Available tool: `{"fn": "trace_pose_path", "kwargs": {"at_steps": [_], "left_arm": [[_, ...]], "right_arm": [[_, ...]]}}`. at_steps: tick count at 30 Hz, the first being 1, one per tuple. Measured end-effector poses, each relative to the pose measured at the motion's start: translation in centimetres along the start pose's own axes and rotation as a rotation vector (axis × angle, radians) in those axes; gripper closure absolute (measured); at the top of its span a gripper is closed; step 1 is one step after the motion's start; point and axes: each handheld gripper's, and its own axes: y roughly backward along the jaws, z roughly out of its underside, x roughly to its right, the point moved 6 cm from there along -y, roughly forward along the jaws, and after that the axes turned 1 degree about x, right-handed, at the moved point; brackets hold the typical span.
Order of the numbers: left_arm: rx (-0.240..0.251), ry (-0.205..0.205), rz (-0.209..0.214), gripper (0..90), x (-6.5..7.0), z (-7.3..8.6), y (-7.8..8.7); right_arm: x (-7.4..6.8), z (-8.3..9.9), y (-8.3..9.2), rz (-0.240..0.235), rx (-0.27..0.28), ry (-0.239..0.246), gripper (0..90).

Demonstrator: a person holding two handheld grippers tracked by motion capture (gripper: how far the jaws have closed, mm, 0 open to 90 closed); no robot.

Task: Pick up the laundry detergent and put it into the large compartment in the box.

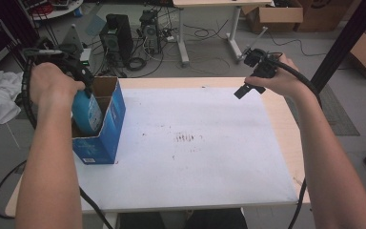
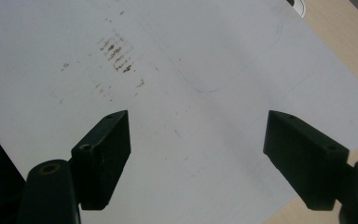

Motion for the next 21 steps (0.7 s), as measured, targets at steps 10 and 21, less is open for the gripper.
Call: {"fn": "trace_pose_path", "kwargs": {"at_steps": [10, 21], "left_arm": [[-0.035, 0.016, 0.020, 37.7, -0.1, 0.4, -3.8], [-0.057, 0.019, 0.009, 37.7, -0.1, 0.8, -6.5]], "right_arm": [[0.2, 0.3, 0.1, 0.005, 0.001, -0.002, 23.2], [0.3, 0.7, 0.1, 0.006, -0.003, -0.008, 23.1]]}}
